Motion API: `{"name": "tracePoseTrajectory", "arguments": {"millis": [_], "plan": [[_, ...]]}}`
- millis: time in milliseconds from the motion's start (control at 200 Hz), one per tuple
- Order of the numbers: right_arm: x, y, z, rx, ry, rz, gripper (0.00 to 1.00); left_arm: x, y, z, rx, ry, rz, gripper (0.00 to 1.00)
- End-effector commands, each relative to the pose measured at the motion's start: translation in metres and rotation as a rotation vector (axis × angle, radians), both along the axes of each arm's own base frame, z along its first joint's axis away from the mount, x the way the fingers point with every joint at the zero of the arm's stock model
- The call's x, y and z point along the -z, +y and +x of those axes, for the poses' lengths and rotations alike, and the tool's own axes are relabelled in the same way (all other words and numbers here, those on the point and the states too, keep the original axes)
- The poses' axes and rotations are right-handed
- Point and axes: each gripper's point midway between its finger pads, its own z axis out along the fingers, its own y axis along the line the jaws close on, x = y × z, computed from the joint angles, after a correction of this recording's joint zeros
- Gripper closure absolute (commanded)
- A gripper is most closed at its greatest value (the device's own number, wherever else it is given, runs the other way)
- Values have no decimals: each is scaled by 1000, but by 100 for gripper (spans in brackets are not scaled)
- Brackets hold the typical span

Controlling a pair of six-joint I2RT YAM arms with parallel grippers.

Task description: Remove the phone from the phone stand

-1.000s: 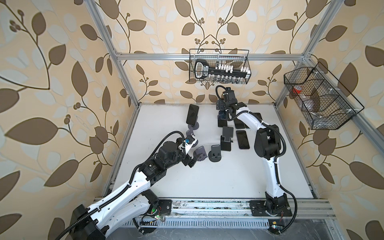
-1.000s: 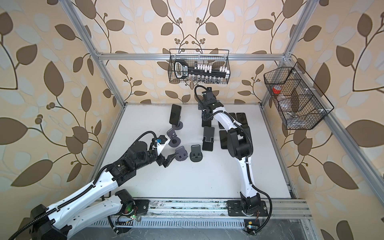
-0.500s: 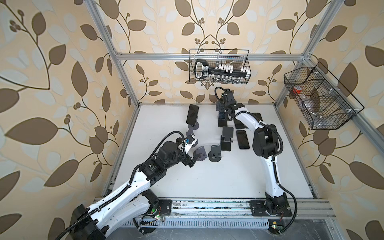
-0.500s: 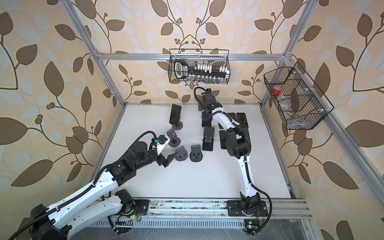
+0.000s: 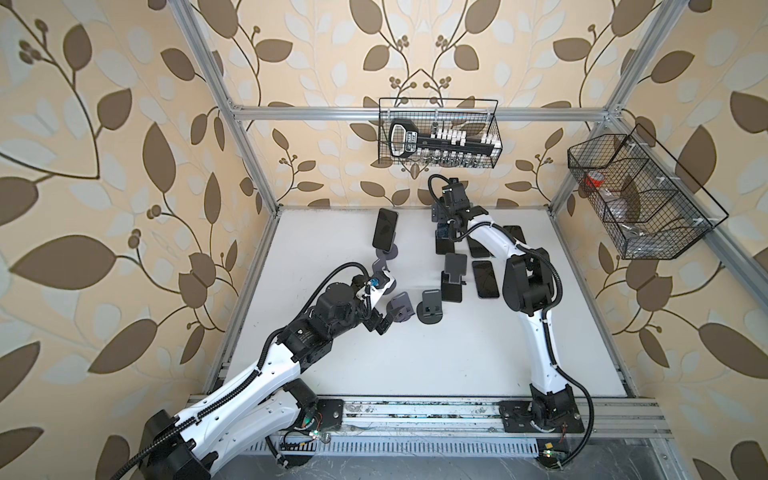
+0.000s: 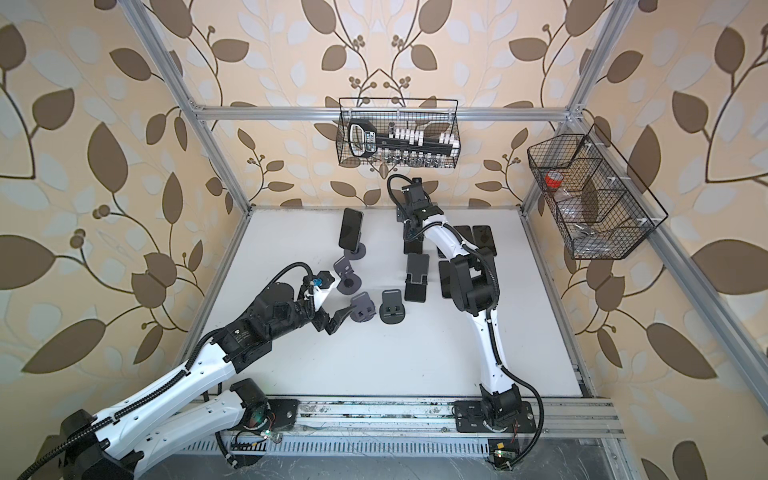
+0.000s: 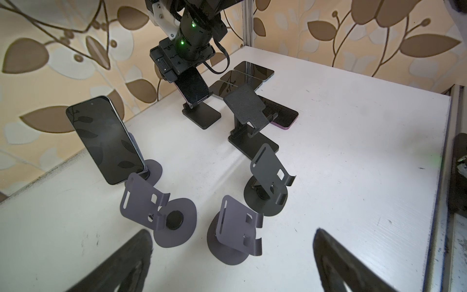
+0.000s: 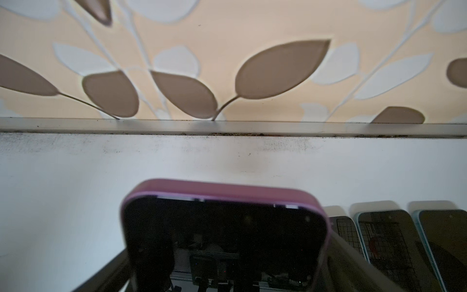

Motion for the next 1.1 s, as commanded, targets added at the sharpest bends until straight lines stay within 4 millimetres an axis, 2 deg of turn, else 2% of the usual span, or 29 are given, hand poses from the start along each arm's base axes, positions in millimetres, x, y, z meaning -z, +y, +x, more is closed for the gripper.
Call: {"name": "tracePoseTrajectory", "arguments": {"millis": [0,385,1095], "plan": [[4,2,6,7,-10,-16,4,-8,3,1,-4,-40,-5,1],[5,8,7,-3,-20,12,10,-7,3,1,-2,-43,-1,1],[-6,15,7,-20,-40,26,18,-9,5,2,-12,-47,1,1]]}}
